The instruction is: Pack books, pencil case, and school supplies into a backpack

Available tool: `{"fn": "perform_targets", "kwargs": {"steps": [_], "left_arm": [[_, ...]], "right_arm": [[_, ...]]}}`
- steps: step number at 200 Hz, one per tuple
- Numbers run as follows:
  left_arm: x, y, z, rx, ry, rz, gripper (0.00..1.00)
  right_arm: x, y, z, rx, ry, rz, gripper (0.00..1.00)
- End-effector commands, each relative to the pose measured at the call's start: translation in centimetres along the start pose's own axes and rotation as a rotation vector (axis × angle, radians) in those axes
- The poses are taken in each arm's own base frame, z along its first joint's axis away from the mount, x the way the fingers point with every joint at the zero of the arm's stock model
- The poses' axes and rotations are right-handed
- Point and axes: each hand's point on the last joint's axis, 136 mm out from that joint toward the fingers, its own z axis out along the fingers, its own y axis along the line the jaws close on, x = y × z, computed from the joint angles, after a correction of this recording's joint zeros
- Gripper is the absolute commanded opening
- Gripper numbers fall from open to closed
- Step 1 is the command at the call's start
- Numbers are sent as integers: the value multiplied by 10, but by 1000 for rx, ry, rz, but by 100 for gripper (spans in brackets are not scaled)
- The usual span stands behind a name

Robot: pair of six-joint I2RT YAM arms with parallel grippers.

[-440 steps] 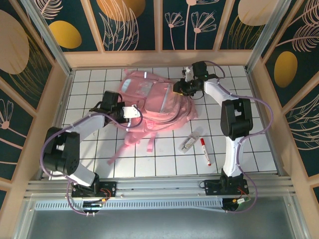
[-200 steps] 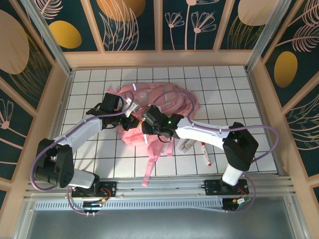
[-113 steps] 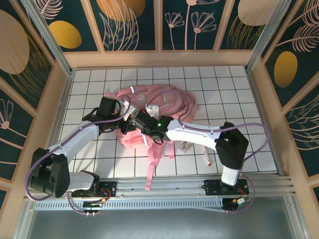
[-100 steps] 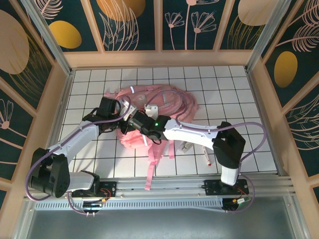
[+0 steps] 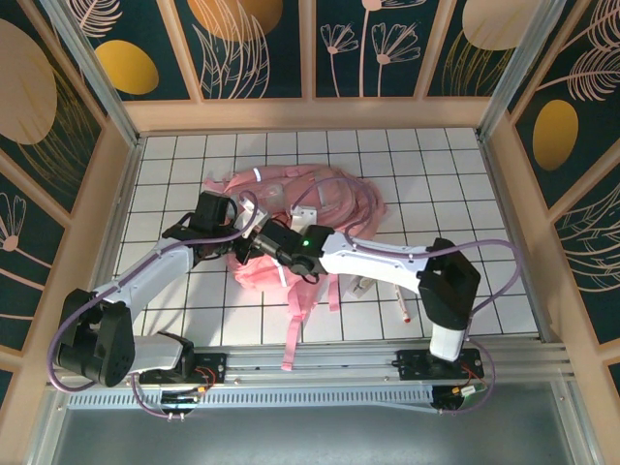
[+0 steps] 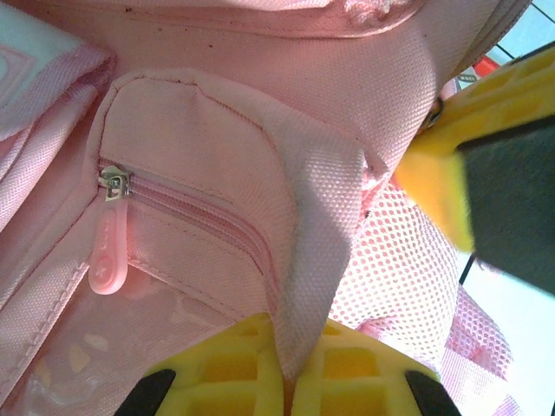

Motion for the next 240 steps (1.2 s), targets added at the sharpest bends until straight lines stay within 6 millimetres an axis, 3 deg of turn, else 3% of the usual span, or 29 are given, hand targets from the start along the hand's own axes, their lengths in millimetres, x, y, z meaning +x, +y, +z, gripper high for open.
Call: {"fn": "perform_targets", "kwargs": {"steps": [1, 23, 54, 78, 116, 139, 156, 167, 170, 174, 187, 194, 199, 213, 240], "left_arm": [[-23, 7, -13, -58, -82, 85, 0], [-16, 17, -11, -105, -44, 122, 0], [2, 36, -13, -207, 61, 238, 0], [16, 41, -23, -262, 140, 462, 0], [18, 52, -37, -368, 171, 743, 0], [16, 48, -36, -306, 196, 832, 0], [30, 87, -35, -443, 332, 865, 0], [25, 109, -33, -539, 310, 855, 0], [21, 113, -33, -555, 287, 845, 3], [16, 115, -31, -557, 256, 835, 17], [-6, 101, -25, -469, 174, 829, 61], [-17, 88, -25, -395, 135, 822, 74], [-26, 77, -26, -349, 102, 816, 96], [-40, 39, -30, -205, 22, 856, 99], [-38, -40, -25, 22, -132, 987, 99]], "right_arm": [[-10, -46, -5, 97, 2, -26, 0], [-6, -60, -3, 90, 56, -43, 0], [-8, -102, 5, 103, 107, -27, 0], [-12, -123, 10, 38, 136, -16, 0], [-8, -141, 20, -32, 188, -46, 0], [-2, -121, 19, -161, 217, -98, 0], [5, -95, 11, -315, 258, -135, 0], [11, -74, 2, -436, 288, -154, 0], [13, -68, -1, -469, 297, -158, 0], [13, -60, -5, -505, 298, -164, 0], [18, -36, -18, -612, 303, -183, 0], [20, -23, -25, -667, 312, -198, 0], [20, -16, -30, -694, 312, -202, 0], [22, 2, -37, -756, 326, -211, 0], [24, 24, -44, -865, 351, -205, 0]]}}
